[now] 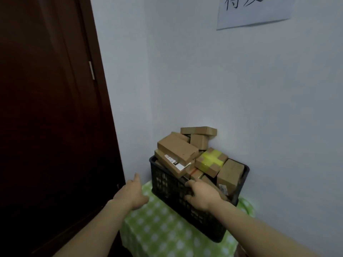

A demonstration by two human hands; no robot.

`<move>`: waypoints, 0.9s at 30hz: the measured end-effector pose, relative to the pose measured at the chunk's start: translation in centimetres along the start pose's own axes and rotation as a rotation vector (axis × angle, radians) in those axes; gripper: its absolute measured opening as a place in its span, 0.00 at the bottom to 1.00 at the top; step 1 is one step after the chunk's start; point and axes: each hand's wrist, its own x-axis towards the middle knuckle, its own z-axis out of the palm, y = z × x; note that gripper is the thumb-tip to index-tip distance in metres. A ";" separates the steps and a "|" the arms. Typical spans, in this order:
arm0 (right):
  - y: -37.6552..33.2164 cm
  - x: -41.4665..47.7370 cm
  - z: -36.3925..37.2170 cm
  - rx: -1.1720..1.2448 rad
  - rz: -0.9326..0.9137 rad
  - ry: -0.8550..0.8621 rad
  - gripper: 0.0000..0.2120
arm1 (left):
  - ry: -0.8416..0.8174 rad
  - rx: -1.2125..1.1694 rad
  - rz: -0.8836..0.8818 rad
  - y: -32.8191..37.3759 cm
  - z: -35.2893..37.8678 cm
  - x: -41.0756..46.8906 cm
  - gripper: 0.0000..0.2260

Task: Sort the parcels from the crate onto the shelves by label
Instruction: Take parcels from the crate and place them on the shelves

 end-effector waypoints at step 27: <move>8.6 28.9 -2.4 -0.027 0.142 -0.079 0.57 | -0.056 -0.034 -0.086 3.9 -1.7 22.8 0.24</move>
